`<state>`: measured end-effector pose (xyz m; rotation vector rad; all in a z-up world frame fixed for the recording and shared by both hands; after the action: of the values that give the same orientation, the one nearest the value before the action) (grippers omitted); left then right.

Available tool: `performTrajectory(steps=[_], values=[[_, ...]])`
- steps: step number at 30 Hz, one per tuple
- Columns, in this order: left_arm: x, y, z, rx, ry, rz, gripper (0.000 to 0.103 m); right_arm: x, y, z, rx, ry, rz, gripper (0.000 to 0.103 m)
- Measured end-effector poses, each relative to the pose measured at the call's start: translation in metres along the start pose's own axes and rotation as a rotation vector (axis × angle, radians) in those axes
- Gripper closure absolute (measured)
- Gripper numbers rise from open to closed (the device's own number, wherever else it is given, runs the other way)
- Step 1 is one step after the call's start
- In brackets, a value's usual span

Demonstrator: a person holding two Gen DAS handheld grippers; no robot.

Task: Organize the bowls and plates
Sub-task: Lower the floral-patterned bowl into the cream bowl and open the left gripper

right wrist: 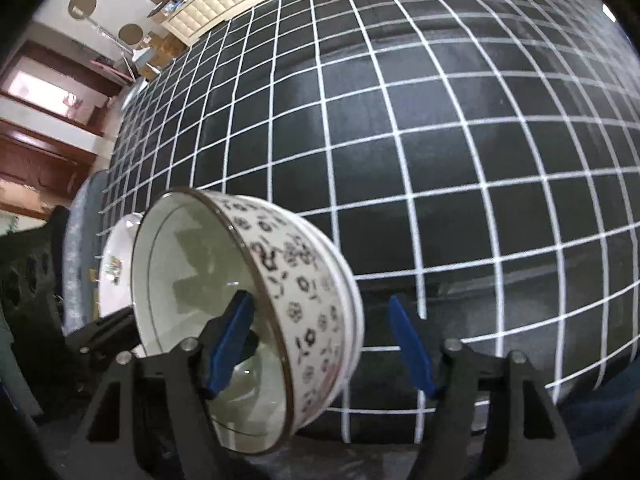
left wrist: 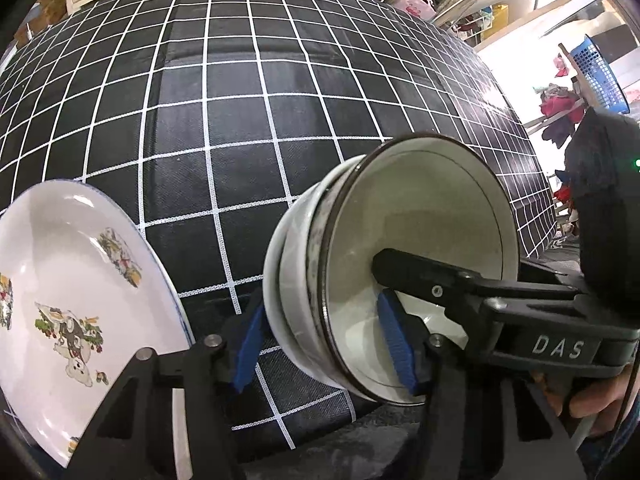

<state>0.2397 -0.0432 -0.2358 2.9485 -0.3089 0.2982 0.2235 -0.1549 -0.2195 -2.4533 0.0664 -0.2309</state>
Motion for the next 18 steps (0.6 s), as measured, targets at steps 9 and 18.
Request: performTrajectory(steps=[9, 18], values=[[-0.007, -0.004, -0.004, 0.005, -0.004, -0.01, 0.054, -0.01, 0.005, -0.006, 0.064, -0.006, 0.053, 0.043], [-0.002, 0.006, -0.007, 0.072, 0.005, -0.015, 0.054, -0.007, -0.005, -0.001, 0.016, 0.016, 0.098, 0.044]])
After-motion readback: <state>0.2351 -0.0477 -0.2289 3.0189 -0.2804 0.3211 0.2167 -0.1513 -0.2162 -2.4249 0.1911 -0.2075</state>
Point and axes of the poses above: each gripper's, at about its wrist camera, not at the fingertips, and z roughly the way its jaws point, y to its right, x to its top, the point moved 5 cm from there along z, roughly the way its jaws point, and after that the axes turned 15 degrees about x, right-handed, at the moved point
